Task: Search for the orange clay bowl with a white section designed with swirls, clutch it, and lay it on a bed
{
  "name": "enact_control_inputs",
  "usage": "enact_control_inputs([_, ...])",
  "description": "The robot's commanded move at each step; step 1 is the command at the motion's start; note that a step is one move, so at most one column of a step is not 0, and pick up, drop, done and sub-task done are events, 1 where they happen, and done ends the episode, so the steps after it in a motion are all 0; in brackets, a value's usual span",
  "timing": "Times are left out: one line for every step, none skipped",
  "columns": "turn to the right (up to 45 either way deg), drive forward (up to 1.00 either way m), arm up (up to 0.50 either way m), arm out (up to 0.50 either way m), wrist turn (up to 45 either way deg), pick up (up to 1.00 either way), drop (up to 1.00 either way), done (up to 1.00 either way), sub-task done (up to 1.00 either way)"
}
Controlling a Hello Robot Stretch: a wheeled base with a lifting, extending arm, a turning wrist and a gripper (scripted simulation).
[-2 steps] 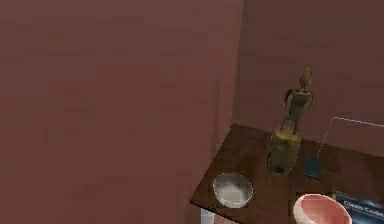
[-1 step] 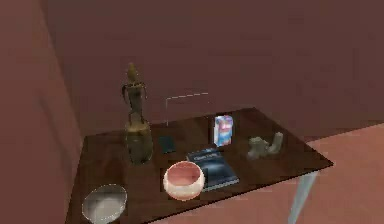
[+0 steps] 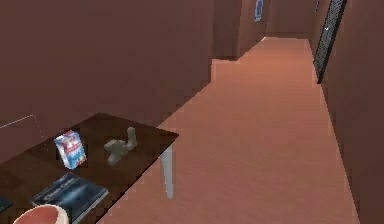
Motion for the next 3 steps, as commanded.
enact_control_inputs([12.0, 0.00, 0.00, 0.00, 0.0, 0.00, 0.00, 0.00, 0.00])
enact_control_inputs([0.0, 0.25, 0.00, 0.00, 0.0, 0.00, 0.00, 0.00, 0.00])
enact_control_inputs([-45.0, 0.00, 0.00, 0.00, 0.0, 0.00, 0.00, 0.00, 0.00])
